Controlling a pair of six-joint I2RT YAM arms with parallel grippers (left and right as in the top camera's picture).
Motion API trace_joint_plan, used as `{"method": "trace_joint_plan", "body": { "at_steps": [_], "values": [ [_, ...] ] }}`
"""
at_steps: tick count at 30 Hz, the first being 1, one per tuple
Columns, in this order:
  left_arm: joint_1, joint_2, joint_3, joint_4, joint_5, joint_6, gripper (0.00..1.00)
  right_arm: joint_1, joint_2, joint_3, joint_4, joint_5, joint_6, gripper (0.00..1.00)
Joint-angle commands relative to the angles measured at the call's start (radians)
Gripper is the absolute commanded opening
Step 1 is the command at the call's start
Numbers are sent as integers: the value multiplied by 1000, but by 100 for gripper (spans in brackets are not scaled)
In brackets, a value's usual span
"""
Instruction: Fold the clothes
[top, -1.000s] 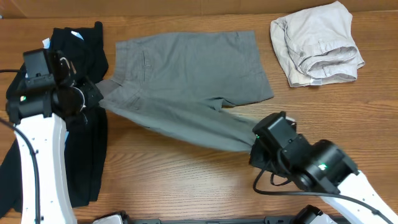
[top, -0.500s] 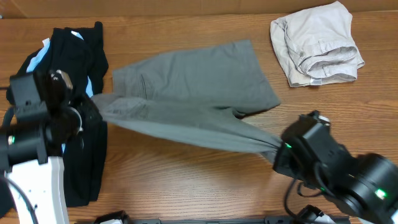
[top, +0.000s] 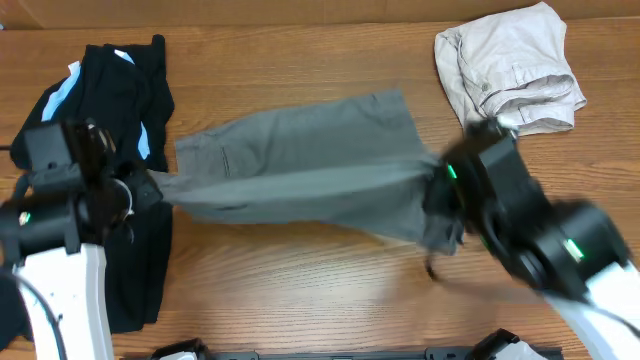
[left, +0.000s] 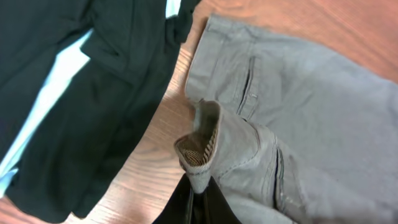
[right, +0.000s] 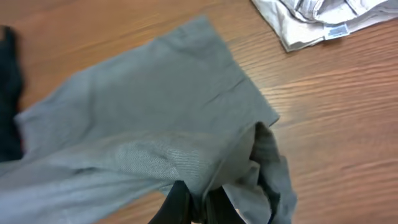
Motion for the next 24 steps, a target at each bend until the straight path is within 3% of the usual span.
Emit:
{"method": "trace_joint_plan", "body": {
  "at_steps": [1, 9, 24],
  "values": [
    [0, 70, -47, 52, -53, 8, 4, -124, 99, 18, 53, -21, -130, 4],
    [0, 261, -60, 262, -52, 7, 4, -327, 360, 18, 257, -257, -276, 4],
    [-9, 602, -60, 657, -49, -19, 4, -376, 706, 18, 658, -266, -298, 4]
  ]
}}
